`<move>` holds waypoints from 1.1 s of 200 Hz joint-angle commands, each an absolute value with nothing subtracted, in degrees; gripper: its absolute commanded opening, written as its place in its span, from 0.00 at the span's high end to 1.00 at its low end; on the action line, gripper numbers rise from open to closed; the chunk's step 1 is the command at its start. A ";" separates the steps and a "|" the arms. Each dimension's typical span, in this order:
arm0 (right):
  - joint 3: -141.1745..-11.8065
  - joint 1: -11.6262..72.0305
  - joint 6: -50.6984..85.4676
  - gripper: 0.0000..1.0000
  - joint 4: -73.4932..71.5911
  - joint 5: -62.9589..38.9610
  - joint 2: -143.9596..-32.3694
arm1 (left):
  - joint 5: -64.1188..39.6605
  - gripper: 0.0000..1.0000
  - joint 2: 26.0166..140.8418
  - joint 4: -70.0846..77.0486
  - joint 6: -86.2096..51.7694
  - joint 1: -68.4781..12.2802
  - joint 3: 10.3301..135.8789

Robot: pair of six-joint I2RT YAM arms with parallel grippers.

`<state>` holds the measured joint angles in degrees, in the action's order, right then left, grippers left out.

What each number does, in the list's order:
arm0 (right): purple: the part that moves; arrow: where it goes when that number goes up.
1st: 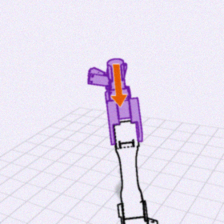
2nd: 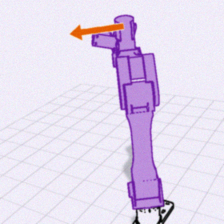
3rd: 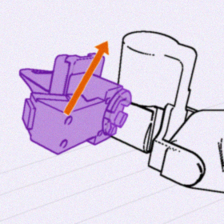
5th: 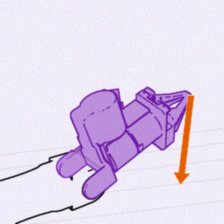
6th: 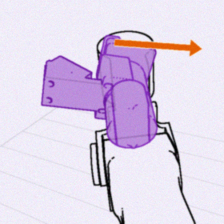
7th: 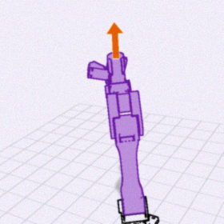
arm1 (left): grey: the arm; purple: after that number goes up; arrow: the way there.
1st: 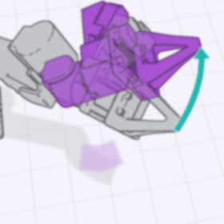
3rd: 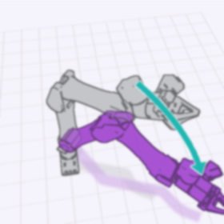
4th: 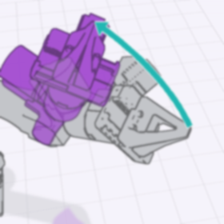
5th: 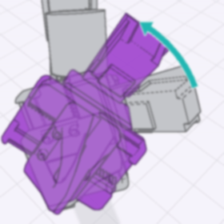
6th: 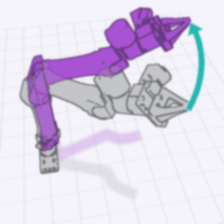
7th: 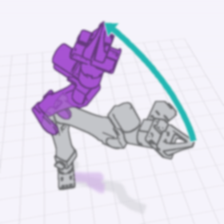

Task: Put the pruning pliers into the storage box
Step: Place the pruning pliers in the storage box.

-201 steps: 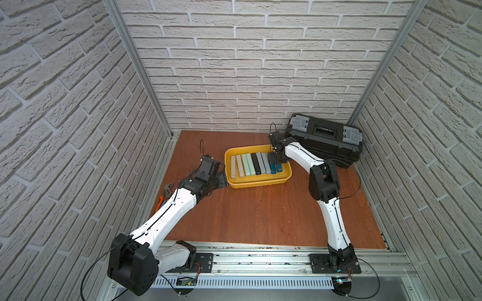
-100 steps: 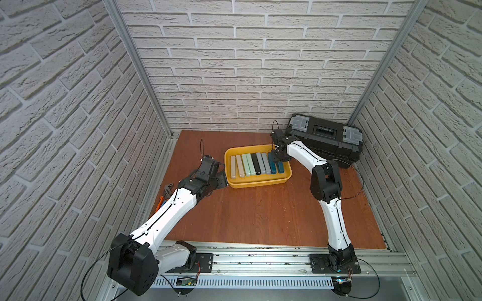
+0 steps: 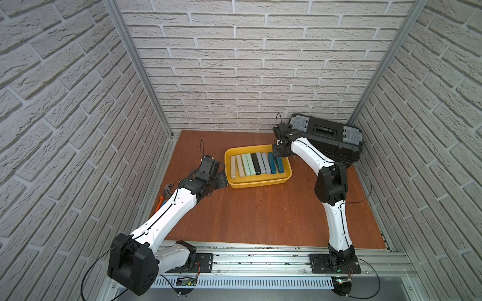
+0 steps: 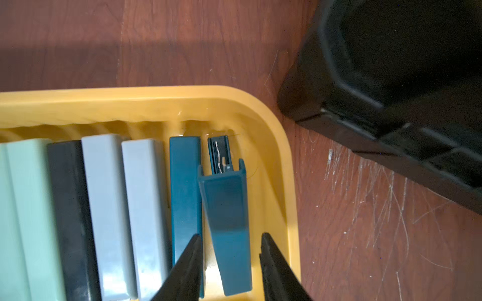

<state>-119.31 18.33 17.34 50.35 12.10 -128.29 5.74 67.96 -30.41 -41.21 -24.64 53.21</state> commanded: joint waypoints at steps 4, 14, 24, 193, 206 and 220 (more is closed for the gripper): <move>-116.20 17.82 17.84 0.82 48.00 12.17 -122.10 | 5.27 0.32 68.37 -28.74 -41.49 -24.18 53.29; -114.85 17.75 17.91 0.86 46.59 11.93 -121.17 | 5.26 0.32 68.41 -28.74 -41.49 -24.18 53.37; -114.91 17.71 17.85 0.90 46.41 11.45 -121.17 | 5.15 0.32 68.50 -28.74 -41.51 -24.18 53.35; -119.62 17.14 18.22 0.91 44.75 7.24 -130.49 | 5.51 0.32 71.25 -29.40 -40.81 -24.17 54.89; -119.90 17.03 18.06 0.91 44.92 7.51 -131.17 | 5.53 0.32 71.60 -29.53 -40.87 -24.17 55.09; -120.04 16.71 18.02 0.91 44.78 7.36 -131.68 | 5.45 0.32 71.98 -29.53 -40.92 -24.21 55.27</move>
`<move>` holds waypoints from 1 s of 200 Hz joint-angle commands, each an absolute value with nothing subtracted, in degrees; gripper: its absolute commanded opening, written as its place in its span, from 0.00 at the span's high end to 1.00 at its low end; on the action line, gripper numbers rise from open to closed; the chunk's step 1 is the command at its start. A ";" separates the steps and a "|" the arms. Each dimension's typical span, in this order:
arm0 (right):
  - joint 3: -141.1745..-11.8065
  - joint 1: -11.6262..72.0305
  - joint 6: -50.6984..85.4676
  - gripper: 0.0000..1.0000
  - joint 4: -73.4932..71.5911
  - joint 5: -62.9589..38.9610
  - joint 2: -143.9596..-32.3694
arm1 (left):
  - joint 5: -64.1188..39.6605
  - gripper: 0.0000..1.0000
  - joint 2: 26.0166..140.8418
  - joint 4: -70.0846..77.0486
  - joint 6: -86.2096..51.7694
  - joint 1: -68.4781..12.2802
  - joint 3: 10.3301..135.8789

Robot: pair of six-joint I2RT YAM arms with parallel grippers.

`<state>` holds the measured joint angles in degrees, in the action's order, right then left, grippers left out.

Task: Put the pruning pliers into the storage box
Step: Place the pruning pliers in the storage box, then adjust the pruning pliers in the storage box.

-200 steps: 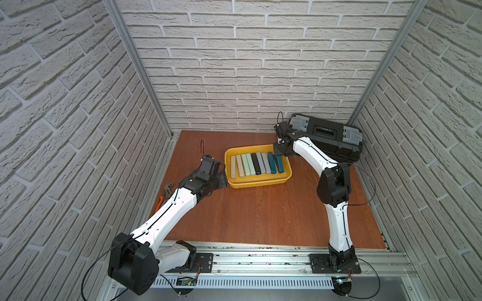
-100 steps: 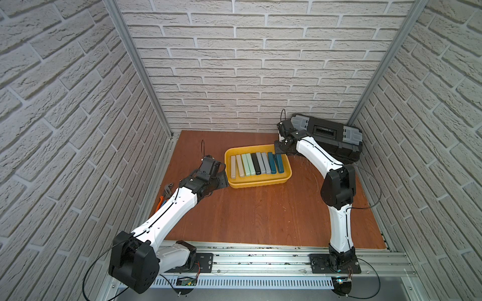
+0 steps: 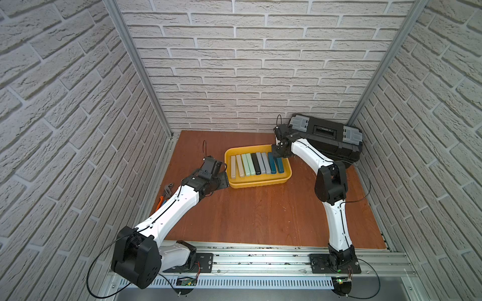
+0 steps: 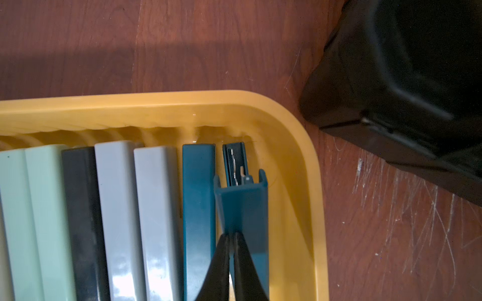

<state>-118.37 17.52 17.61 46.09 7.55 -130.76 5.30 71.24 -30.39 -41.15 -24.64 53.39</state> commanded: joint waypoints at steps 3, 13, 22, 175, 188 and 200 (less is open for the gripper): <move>-119.98 16.66 18.02 0.91 44.72 7.34 -131.74 | 5.45 0.32 72.06 -29.53 -40.92 -24.18 55.28; -119.97 16.60 18.02 0.91 44.57 7.17 -132.08 | 5.46 0.32 72.26 -29.53 -40.88 -24.17 55.50; -120.14 16.36 18.14 0.91 44.48 6.80 -132.29 | 5.47 0.32 72.65 -29.53 -40.90 -24.16 55.55; -118.39 15.95 17.75 0.64 42.09 3.38 -127.53 | 5.01 0.32 74.30 -30.41 -40.44 -24.22 57.47; -118.39 15.93 17.67 0.64 41.50 3.67 -127.78 | 4.93 0.32 74.55 -30.41 -40.44 -24.24 57.57; -118.55 15.93 17.53 0.65 41.13 3.81 -127.71 | 4.88 0.32 74.70 -30.32 -40.48 -24.21 57.57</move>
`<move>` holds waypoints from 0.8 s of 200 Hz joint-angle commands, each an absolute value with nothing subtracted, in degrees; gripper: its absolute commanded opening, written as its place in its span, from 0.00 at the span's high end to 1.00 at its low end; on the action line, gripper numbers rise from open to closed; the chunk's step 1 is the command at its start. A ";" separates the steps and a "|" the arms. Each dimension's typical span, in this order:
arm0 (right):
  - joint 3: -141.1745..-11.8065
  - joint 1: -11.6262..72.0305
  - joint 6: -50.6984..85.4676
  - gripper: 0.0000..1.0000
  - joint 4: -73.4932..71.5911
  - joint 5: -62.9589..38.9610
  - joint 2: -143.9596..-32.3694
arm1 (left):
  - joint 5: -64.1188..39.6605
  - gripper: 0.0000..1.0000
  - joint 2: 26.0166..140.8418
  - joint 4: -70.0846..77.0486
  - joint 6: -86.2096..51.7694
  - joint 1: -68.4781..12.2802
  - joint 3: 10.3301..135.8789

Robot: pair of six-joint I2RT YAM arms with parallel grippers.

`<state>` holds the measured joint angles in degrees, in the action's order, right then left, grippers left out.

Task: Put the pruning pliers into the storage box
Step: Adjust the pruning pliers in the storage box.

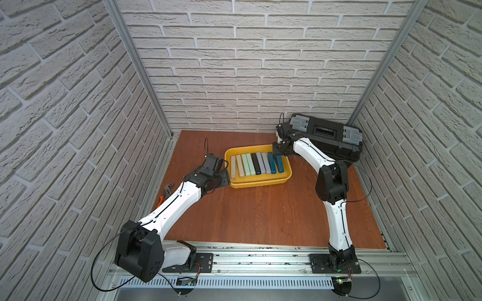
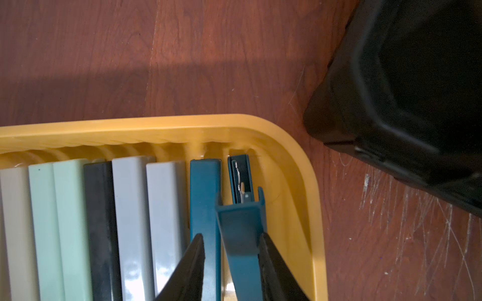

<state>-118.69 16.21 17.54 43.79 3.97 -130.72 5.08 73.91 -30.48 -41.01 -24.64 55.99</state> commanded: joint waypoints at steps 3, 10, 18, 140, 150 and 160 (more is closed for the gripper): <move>-118.61 15.91 17.45 0.65 41.09 3.88 -127.75 | 4.92 0.32 74.74 -30.32 -40.44 -24.20 57.57; -118.65 15.91 17.40 0.65 41.09 4.11 -127.60 | 4.90 0.32 74.85 -30.25 -40.41 -24.23 57.65; -118.68 15.91 17.32 0.66 40.85 4.41 -127.47 | 4.88 0.32 74.88 -30.21 -40.43 -24.20 57.58; -122.35 15.73 15.29 0.63 40.99 8.00 -128.63 | 4.58 0.32 76.03 -29.97 -40.54 -24.42 57.91; -122.21 15.72 15.27 0.62 41.02 7.50 -128.44 | 4.57 0.32 76.04 -29.97 -40.58 -24.43 57.88; -121.96 15.69 15.29 0.62 40.75 6.96 -128.18 | 4.58 0.32 76.16 -29.90 -40.56 -24.40 57.83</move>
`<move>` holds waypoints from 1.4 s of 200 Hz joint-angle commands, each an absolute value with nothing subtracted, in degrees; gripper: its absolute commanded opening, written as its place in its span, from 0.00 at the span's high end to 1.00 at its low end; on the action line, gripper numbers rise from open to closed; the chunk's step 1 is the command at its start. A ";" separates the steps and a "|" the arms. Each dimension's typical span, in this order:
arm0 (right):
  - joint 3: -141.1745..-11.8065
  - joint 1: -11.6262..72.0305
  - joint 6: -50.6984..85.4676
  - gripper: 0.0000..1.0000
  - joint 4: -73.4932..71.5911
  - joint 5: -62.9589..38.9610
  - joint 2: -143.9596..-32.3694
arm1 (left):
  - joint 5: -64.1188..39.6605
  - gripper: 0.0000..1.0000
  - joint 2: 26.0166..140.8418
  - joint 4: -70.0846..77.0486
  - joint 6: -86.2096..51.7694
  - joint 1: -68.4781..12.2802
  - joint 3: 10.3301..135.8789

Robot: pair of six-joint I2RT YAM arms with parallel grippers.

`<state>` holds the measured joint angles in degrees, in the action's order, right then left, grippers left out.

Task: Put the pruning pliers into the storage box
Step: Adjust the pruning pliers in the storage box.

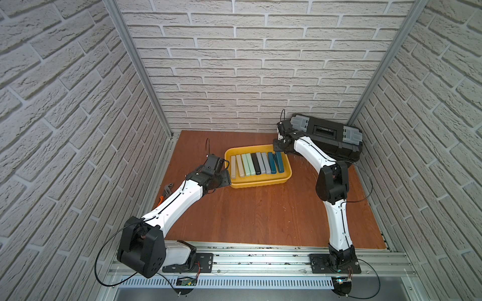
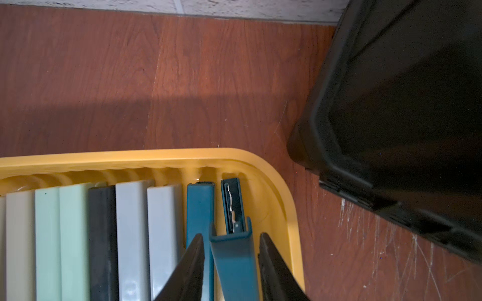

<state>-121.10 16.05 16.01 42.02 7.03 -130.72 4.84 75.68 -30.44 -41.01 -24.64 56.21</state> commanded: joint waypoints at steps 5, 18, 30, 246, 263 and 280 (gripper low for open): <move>-121.66 15.73 15.23 0.61 40.57 7.06 -128.15 | 4.57 0.32 76.18 -29.88 -40.64 -24.43 57.83; -121.49 15.71 14.91 0.57 40.50 7.54 -128.14 | 4.50 0.32 76.28 -29.88 -40.64 -24.43 57.92; -121.81 15.73 14.44 0.54 40.61 7.64 -128.69 | 4.56 0.32 76.20 -29.88 -40.62 -24.46 57.94; -121.99 15.14 13.62 0.56 40.79 7.02 -133.86 | 5.01 0.32 75.88 -30.37 -40.96 -24.43 56.43; -122.02 14.94 13.88 0.57 40.72 6.99 -134.12 | 5.14 0.32 76.02 -30.32 -41.03 -24.50 56.16; -122.00 14.94 13.89 0.59 40.47 6.53 -134.07 | 5.07 0.32 76.40 -29.90 -41.14 -24.43 56.21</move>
<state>-122.13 15.42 14.15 42.17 7.14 -133.84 4.86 77.10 -30.44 -41.12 -24.64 56.99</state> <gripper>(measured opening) 0.418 0.685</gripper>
